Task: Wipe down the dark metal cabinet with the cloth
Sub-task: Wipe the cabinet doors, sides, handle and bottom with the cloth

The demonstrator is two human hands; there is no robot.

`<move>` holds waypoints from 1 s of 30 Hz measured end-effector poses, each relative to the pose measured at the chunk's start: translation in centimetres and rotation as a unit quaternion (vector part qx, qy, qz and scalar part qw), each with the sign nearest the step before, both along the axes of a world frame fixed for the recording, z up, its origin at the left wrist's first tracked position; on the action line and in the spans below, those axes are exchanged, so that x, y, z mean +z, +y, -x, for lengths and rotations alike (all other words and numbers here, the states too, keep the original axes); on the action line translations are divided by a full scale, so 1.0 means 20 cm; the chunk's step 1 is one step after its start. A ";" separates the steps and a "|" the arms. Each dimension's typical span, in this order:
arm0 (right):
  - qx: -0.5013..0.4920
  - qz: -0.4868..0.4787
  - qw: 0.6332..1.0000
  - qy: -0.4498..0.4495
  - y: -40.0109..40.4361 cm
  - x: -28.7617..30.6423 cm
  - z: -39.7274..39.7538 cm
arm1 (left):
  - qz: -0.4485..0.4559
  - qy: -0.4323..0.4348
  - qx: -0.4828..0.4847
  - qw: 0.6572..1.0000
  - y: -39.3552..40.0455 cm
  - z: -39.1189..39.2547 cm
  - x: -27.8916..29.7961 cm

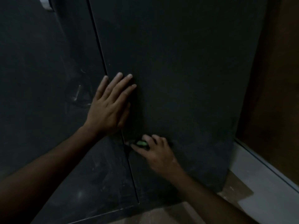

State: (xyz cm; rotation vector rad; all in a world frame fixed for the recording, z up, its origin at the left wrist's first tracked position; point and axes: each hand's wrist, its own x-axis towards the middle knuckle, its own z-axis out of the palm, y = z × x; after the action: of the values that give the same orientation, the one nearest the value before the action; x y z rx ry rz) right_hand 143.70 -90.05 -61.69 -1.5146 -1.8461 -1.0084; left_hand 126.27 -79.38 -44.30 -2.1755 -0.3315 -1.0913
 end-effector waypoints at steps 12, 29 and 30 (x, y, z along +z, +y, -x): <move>-0.025 -0.056 0.985 0.162 0.00 -0.12 -0.13 | -0.077 0.037 0.036 0.996 0.12 -0.12 -0.17; -0.264 -0.109 0.826 0.487 -0.25 -0.28 -0.81 | -0.092 0.029 0.064 0.993 0.14 -0.12 -0.20; -0.283 -0.135 0.771 0.554 -0.26 -0.26 -0.90 | -0.092 0.026 0.068 0.993 0.14 -0.12 -0.21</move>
State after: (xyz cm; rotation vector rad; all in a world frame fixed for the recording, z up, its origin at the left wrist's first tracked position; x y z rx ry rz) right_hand 161.76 -95.32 -66.97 -1.8839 -0.3977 -0.3466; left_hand 128.67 -76.56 -48.47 -1.9839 -0.3362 -0.9491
